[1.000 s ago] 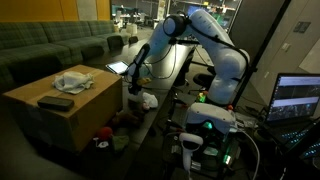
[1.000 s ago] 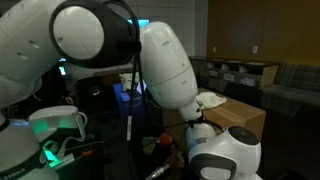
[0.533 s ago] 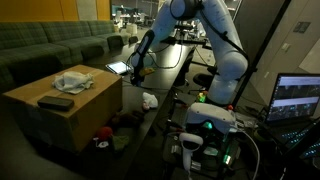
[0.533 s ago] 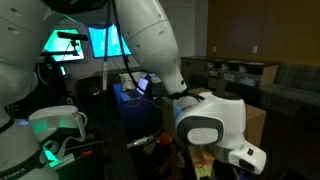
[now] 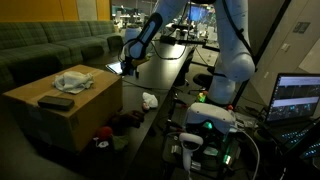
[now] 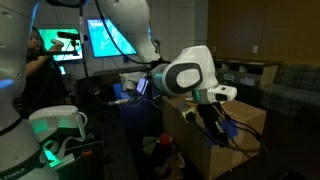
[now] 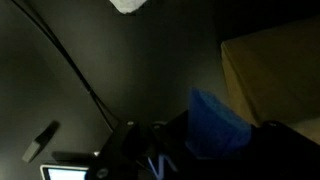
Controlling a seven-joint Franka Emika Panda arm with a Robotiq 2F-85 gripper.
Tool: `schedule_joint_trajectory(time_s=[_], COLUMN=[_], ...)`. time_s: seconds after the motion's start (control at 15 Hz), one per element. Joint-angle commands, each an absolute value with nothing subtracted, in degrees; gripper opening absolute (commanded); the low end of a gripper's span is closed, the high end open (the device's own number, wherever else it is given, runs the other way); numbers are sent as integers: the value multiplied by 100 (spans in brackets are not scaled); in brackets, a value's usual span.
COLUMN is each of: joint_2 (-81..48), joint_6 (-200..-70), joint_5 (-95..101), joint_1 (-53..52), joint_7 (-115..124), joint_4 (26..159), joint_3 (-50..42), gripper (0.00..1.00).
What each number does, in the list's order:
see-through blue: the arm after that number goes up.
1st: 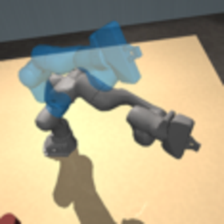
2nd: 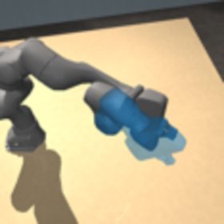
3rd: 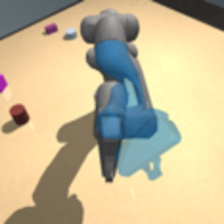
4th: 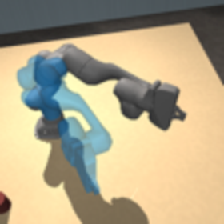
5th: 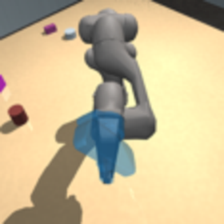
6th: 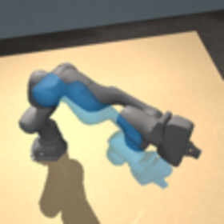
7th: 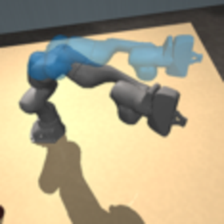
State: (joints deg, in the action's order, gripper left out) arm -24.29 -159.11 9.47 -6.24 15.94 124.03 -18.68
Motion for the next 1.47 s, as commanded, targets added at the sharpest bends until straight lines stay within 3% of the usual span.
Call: schedule_joint_trajectory(time_s=[0.0, 0.8, 1.4], joint_2=[-1970, -2562, -3404], joint_6=[-15701, -15365, -15174], joint_5=[1869, 2412, 2162], joint_1=[-1367, -1544, -1355], joint_7=[2485, 2723, 2364], joint_4=[12386, 11158, 10374], joint_3=[-2207, -1208, -1125], gripper=[3, 3, 3])
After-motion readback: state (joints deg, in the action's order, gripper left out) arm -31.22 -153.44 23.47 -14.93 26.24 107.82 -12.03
